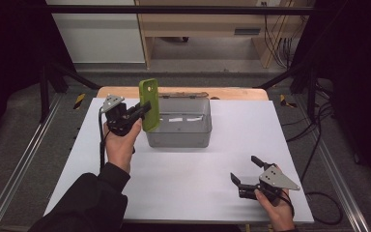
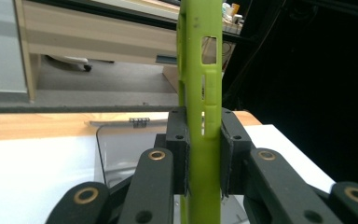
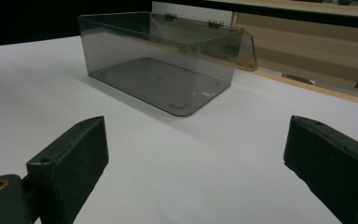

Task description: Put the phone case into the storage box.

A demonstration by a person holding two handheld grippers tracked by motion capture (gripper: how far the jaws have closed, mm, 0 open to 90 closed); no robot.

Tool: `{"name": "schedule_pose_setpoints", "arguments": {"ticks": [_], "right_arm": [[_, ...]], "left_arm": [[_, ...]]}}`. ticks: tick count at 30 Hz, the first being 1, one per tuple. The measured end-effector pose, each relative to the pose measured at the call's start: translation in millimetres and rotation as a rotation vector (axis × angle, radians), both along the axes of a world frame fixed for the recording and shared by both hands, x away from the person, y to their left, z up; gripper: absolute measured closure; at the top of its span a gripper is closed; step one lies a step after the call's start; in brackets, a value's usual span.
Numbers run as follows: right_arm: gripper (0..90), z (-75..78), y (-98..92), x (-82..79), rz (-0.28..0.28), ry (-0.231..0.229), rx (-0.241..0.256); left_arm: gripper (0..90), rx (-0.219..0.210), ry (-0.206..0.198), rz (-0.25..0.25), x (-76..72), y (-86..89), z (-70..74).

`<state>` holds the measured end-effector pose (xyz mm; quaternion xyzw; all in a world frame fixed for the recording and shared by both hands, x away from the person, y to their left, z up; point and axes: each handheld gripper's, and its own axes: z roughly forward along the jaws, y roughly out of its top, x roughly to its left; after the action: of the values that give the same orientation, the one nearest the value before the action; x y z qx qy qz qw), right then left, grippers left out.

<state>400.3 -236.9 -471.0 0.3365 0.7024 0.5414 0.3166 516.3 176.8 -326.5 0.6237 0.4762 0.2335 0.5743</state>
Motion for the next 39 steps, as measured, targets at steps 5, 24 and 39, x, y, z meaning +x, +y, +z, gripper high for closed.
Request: {"name": "schedule_pose_setpoints", "arguments": {"ticks": [5,24,39], "right_arm": [[6.2,-0.5,1.2,-0.2,0.004,0.003,-0.007],[6.1,1.1,0.6,-2.1,0.011,-0.007,0.01],[5.4,0.2,4.9,-3.2,0.05,-0.019,0.037]], "left_arm": [[77.2,0.032,-0.003,0.01,10.0,-8.8,-0.3],[77.2,0.078,0.032,0.066,35.8,-8.8,-22.9],[77.2,0.073,0.058,0.069,42.6,-4.9,-28.8]]}}
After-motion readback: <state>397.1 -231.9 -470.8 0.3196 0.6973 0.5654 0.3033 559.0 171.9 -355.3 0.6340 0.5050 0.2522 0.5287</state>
